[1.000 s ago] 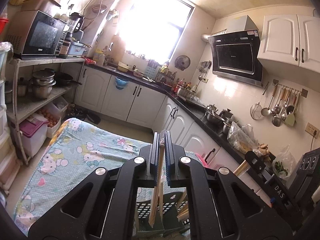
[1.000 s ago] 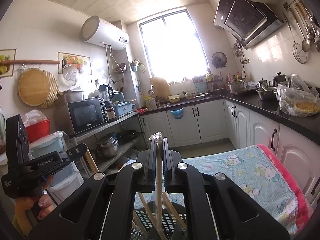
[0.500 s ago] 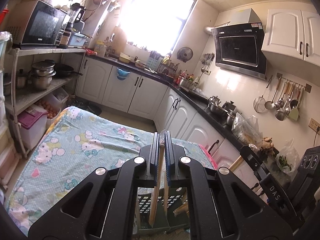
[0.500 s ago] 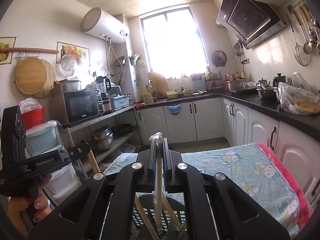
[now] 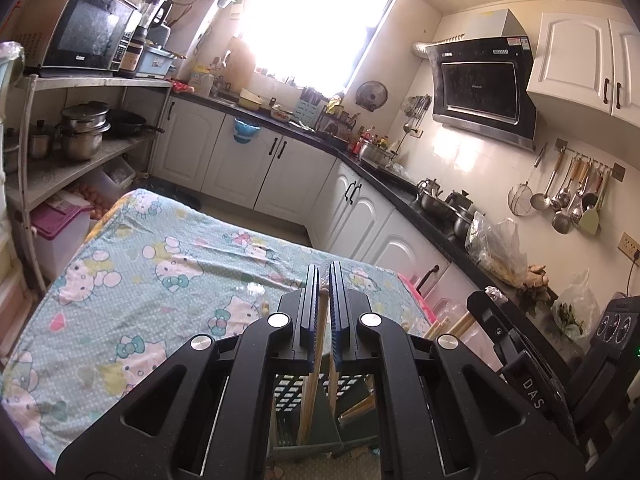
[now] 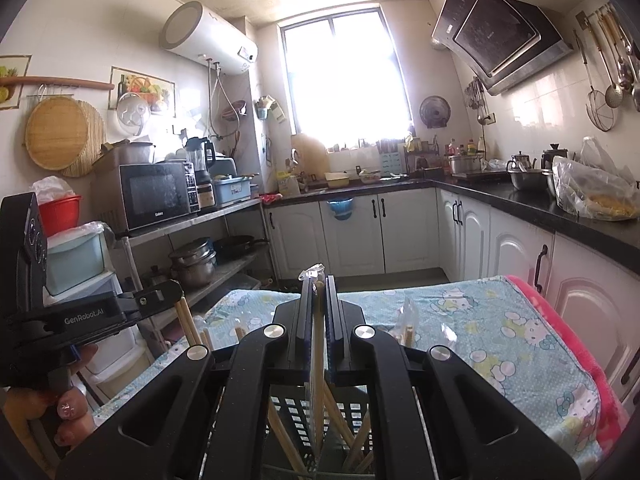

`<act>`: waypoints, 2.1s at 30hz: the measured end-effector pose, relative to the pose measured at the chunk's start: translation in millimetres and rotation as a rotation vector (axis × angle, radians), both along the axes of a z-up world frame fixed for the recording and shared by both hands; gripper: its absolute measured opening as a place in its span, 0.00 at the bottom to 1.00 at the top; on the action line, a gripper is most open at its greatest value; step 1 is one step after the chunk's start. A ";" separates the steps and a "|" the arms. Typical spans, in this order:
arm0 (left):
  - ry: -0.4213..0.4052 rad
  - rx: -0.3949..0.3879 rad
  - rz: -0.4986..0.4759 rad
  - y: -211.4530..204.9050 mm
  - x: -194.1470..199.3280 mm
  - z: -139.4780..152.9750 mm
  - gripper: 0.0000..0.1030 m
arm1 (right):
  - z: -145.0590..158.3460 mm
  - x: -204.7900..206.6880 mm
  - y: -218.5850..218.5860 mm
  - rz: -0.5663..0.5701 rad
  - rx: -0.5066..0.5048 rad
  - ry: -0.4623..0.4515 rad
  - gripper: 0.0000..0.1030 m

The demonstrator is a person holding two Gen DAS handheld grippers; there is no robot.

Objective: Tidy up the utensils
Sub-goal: 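Lower the left tool's chopstick into the caddy while the right tool lowers its own, then open the left tool to release its chopstick while the right tool opens too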

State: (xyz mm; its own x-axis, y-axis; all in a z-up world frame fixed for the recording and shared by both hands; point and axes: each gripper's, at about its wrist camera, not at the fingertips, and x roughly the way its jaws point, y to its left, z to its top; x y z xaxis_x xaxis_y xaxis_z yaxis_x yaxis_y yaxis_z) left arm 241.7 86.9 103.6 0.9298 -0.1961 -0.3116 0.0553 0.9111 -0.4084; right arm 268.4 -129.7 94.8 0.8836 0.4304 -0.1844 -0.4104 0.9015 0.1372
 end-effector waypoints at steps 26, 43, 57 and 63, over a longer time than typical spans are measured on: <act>0.062 -0.012 0.017 4.9 -9.6 -26.7 0.03 | -28.7 -3.3 -13.5 0.013 0.039 0.151 0.20; 0.116 -0.045 0.019 13.5 -23.2 -41.9 0.32 | -42.8 -16.2 -29.8 0.016 0.056 0.256 0.33; 0.165 -0.028 0.005 9.6 -37.5 -56.8 0.60 | -53.2 -25.4 -34.2 0.021 0.030 0.293 0.42; 0.180 -0.012 -0.001 7.1 -44.9 -63.7 0.69 | -58.6 -30.6 -38.4 0.019 0.019 0.310 0.43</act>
